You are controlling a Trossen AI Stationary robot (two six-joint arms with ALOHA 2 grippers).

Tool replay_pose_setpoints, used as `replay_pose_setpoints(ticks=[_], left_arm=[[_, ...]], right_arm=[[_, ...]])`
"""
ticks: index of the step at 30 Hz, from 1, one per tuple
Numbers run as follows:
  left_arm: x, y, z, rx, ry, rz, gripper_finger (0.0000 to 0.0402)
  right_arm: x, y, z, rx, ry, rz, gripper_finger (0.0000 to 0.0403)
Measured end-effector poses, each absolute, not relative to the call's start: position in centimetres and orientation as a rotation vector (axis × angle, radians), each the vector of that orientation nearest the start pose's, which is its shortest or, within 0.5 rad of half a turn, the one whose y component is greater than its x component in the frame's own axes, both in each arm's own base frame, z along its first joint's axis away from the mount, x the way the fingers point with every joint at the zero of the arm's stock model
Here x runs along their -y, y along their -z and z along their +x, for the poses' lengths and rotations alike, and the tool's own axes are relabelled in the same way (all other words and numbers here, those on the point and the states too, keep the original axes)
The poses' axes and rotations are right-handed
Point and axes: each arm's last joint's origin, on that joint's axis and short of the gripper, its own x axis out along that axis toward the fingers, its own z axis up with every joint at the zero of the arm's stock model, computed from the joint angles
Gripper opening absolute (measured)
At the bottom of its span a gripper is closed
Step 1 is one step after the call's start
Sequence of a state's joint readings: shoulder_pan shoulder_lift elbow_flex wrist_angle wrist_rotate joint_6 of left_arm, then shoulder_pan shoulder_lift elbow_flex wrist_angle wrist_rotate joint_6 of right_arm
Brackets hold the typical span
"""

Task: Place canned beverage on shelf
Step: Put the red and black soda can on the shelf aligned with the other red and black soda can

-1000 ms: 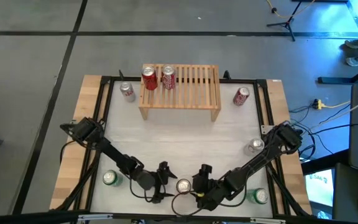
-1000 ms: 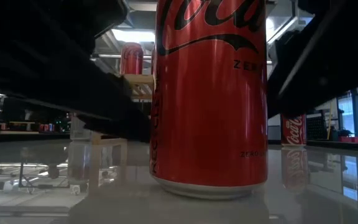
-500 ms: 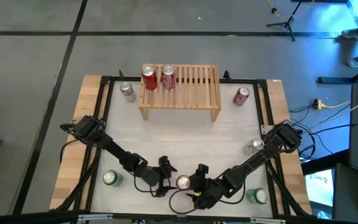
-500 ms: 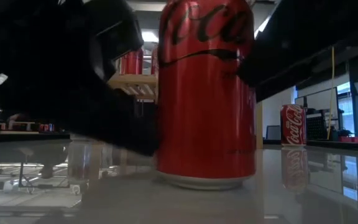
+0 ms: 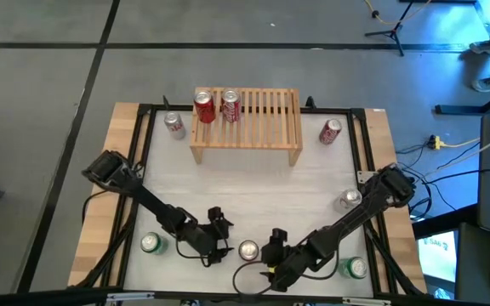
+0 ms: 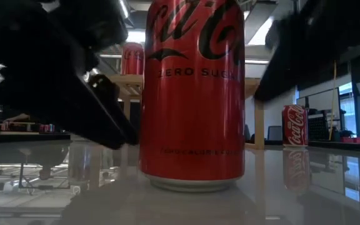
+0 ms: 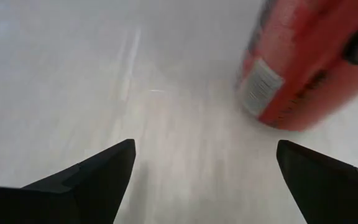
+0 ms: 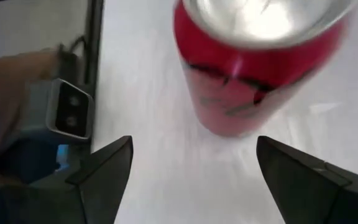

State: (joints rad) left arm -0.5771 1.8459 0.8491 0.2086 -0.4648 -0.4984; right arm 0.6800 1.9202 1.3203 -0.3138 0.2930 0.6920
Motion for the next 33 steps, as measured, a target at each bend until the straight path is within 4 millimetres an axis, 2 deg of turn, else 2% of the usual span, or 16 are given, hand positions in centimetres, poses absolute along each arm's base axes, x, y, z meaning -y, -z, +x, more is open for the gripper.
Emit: replay_pose_setpoints(ticks=[5,9,13,18,25,29,33], left_arm=[[18.6,-12.5,28.6,-0.666,-0.006,-0.041,0.038],[19.6,-12.1,28.5,-0.628,0.029,0.046,0.038],[19.9,-11.4,28.6,-0.617,0.034,0.072,0.038],[20.1,-11.1,28.6,-0.624,0.062,0.061,0.038],[20.4,-11.1,28.5,-0.625,0.088,0.052,0.038],[20.6,-11.1,28.4,-0.64,0.134,0.028,0.038],[21.0,-11.1,28.2,-0.651,0.182,-0.001,0.038]], right_arm=[[-24.5,-22.8,31.7,-0.917,0.005,0.17,0.0337],[-24.6,-24.7,32.4,-0.809,0.043,0.098,0.0337],[-24.5,-24.8,33.6,-0.705,0.053,0.047,0.0337],[-24.0,-23.4,35.2,-0.688,0.074,0.022,0.0337],[-23.7,-23.0,35.6,-0.707,0.062,0.027,0.0337],[-24.0,-24.8,34.8,-0.717,0.026,0.024,0.0337],[-24.9,-27.4,32.4,-0.711,0.039,-0.028,0.0337]])
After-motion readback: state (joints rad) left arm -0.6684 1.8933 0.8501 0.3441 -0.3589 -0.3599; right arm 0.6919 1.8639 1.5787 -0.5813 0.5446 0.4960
